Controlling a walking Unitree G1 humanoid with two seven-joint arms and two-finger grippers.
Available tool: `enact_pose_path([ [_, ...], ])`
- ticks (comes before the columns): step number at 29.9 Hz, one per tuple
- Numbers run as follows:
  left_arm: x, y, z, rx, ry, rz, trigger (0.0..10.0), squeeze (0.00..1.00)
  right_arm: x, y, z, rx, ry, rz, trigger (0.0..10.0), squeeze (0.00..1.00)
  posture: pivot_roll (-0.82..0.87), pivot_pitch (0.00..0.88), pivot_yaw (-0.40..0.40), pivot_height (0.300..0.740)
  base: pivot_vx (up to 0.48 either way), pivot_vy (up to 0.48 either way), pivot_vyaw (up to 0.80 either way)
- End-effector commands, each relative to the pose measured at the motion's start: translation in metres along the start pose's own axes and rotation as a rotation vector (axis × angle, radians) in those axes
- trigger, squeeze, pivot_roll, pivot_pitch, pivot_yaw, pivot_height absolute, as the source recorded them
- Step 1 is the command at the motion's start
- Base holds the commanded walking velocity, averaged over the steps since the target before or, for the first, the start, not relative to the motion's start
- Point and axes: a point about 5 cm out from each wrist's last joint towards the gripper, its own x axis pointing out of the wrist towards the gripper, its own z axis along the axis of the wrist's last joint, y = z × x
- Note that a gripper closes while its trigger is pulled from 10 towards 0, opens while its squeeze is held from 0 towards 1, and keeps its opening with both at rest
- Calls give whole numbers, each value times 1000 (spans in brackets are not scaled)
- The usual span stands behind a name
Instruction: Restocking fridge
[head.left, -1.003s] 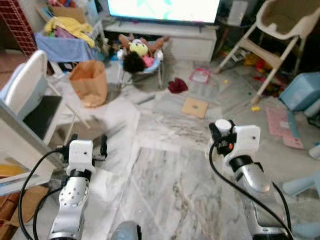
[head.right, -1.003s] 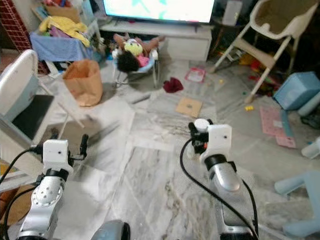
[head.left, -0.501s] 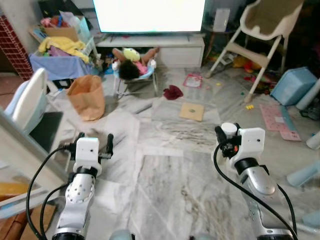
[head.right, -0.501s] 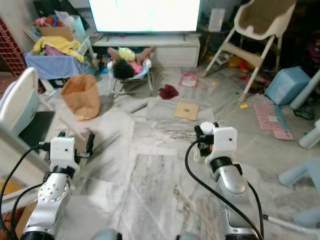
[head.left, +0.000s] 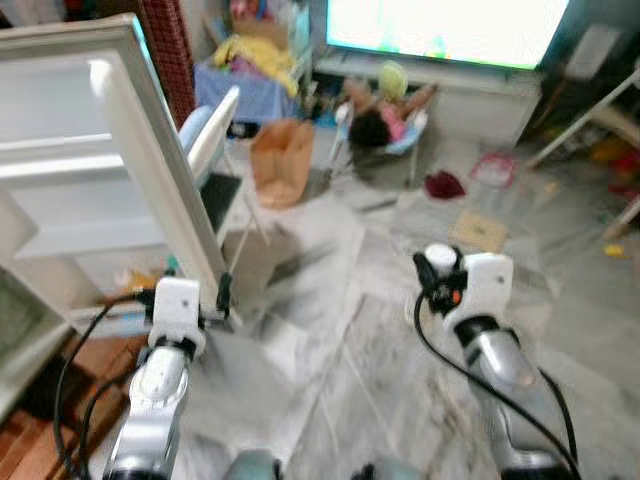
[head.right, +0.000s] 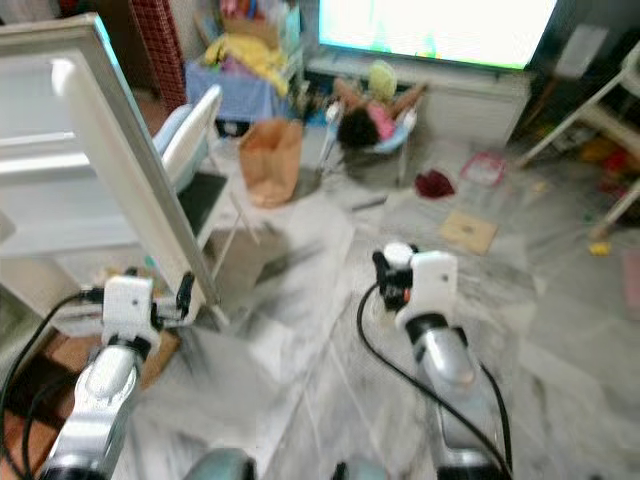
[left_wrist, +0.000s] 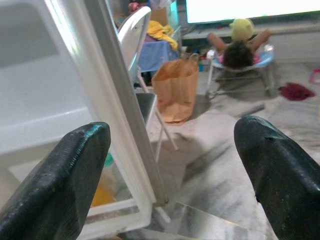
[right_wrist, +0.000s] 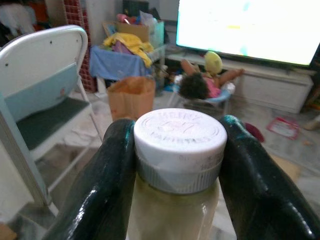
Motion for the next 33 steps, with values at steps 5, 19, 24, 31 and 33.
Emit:
enact_pose_path([
  [5, -3, 4, 7, -6, -32, 45, 10000, 0, 12, 7, 10, -29, -36, 46, 10000, 0, 52, 0, -80, 740, 0, 0, 0],
  [19, 6, 12, 11, 19, -29, 47, 10000, 0, 16, 6, 12, -93, -88, -3, 10000, 0, 17, 0, -31, 740, 0, 371, 0],
  [24, 10, 14, 16, 64, -69, 60, 10000, 0, 14, 6, 10, -45, -77, 11, 10000, 0, 10, 0, -20, 740, 0, 480, 0],
  [31, 10, 12, 16, 64, -65, 47, 10000, 0, 14, 7, 11, -36, -85, 14, 10000, 0, 10, 0, -17, 740, 0, 480, 0],
  [33, 8, 8, 15, 49, -69, 26, 10000, 0, 14, 9, 12, -5, -94, 58, 10000, 0, 16, 0, -17, 740, 0, 480, 0],
])
